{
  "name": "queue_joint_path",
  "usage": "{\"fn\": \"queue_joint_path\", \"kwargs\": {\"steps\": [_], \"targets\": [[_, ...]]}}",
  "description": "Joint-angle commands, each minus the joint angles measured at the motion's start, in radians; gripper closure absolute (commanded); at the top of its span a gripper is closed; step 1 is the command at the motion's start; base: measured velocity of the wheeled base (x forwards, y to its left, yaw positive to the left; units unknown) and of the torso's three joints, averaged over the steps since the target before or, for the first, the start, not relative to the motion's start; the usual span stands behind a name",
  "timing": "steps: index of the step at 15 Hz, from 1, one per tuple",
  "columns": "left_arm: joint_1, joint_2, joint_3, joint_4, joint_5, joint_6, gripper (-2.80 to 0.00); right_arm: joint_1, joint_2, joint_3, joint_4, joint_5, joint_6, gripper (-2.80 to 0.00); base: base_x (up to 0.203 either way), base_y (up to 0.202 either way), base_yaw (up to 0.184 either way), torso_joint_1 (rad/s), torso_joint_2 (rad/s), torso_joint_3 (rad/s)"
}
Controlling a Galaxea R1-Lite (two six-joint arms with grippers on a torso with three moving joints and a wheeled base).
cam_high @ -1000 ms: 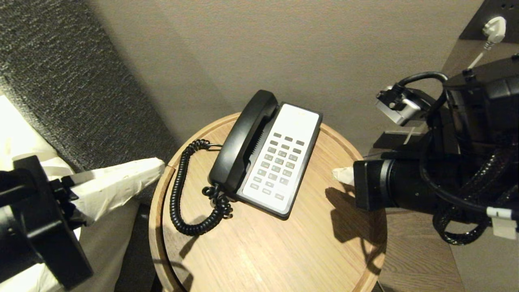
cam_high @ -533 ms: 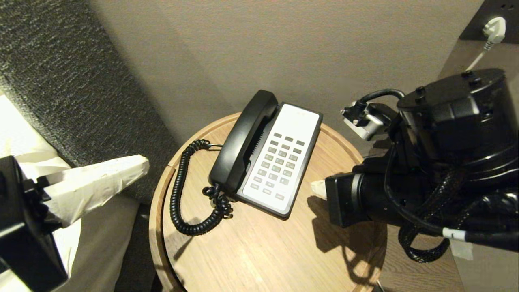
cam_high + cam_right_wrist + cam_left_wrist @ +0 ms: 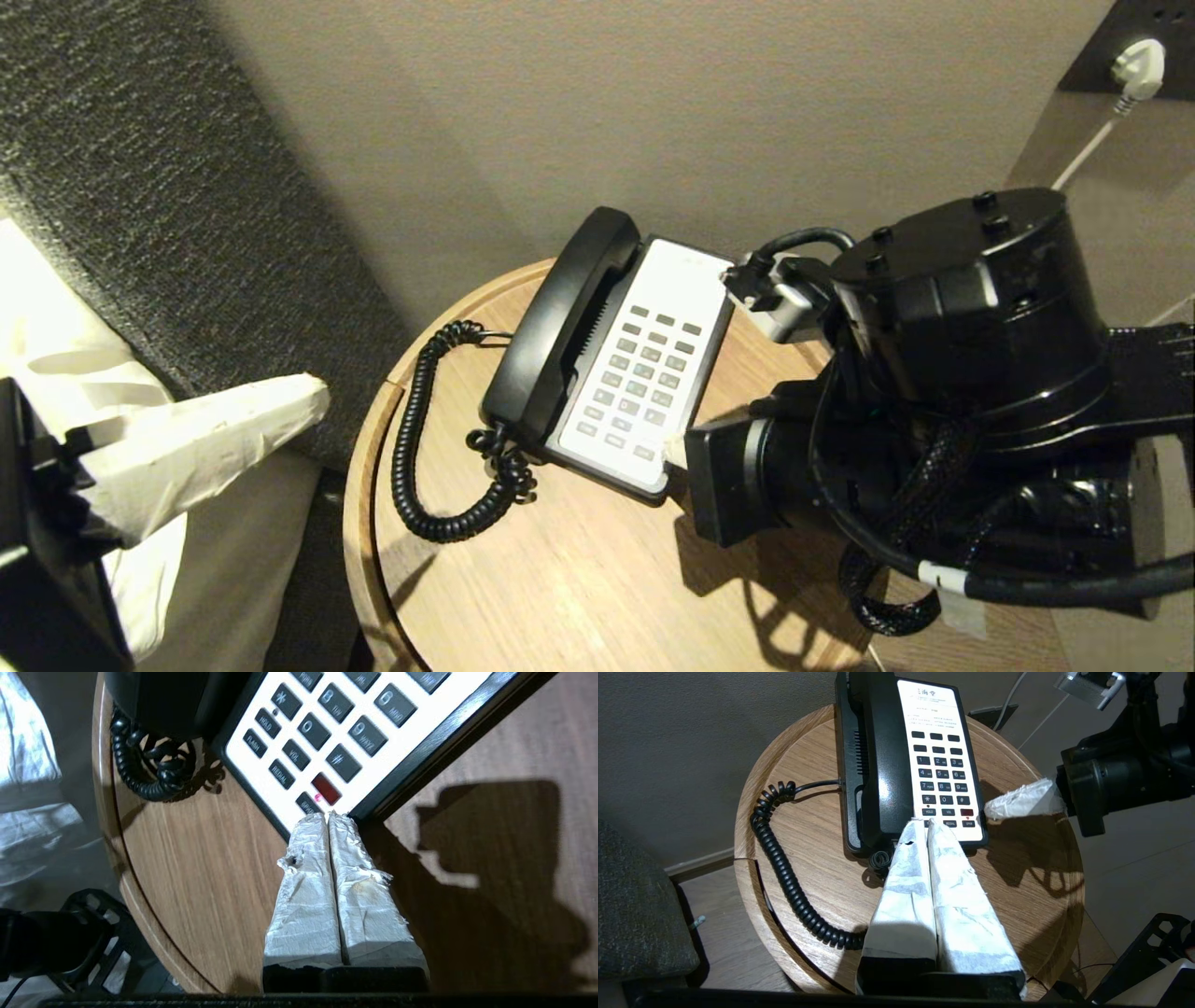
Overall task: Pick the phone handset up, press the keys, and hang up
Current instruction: End the call using the dial pad
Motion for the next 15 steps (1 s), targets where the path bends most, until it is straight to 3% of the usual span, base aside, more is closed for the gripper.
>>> {"fn": "queue_joint_path", "kwargs": {"steps": [1, 15], "targets": [[0.000, -0.007, 0.006, 0.000, 0.002, 0.000, 0.00, 0.005, 0.011, -0.003, -0.001, 0.000, 0.003, 0.00, 0.000, 0.000, 0.000, 0.000, 0.00, 0.000], [-0.001, -0.026, 0.040, 0.000, 0.002, 0.001, 0.00, 0.013, 0.062, -0.032, -0.003, 0.002, 0.011, 0.00, 0.000, 0.000, 0.000, 0.000, 0.00, 0.000]]}}
